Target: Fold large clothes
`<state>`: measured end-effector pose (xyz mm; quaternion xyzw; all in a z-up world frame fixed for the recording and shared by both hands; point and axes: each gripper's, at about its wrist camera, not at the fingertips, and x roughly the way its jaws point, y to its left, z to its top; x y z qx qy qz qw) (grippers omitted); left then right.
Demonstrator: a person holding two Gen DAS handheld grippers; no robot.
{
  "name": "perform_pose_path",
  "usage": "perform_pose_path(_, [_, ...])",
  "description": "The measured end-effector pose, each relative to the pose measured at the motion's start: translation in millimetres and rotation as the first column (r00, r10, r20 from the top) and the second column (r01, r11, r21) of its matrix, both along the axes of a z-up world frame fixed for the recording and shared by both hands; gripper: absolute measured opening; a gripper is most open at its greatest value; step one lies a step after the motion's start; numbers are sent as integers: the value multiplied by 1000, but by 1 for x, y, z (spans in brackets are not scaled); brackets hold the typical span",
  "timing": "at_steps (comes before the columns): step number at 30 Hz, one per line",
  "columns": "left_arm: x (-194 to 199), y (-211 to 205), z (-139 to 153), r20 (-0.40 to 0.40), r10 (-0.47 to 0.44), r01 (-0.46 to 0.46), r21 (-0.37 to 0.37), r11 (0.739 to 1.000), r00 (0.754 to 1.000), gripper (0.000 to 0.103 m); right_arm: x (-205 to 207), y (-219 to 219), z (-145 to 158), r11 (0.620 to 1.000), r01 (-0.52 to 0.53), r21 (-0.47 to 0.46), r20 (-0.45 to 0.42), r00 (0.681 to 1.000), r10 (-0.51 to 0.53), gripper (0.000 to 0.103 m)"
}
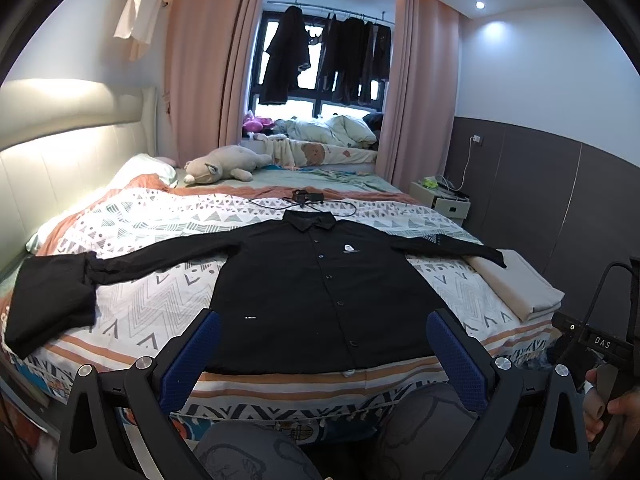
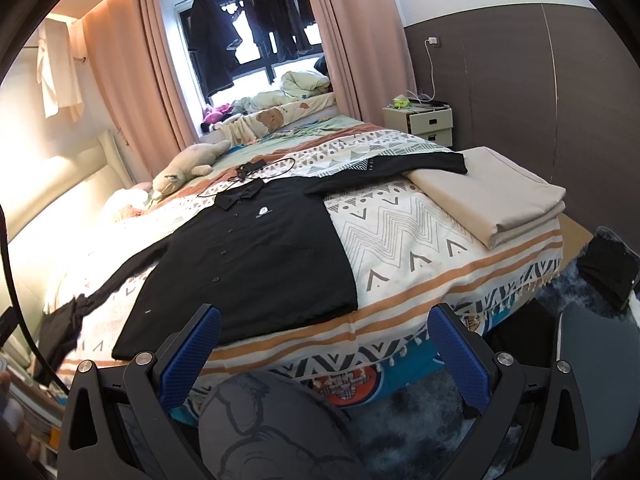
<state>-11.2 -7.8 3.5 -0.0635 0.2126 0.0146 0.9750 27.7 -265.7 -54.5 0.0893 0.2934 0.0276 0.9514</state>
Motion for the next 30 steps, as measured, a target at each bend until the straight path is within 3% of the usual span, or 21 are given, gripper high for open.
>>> perform_pose_path(30, [-19,7,8,5,22,-22,7,1000,1000,103,-3,4,-2,1000,-27,12,3,1000,27,103])
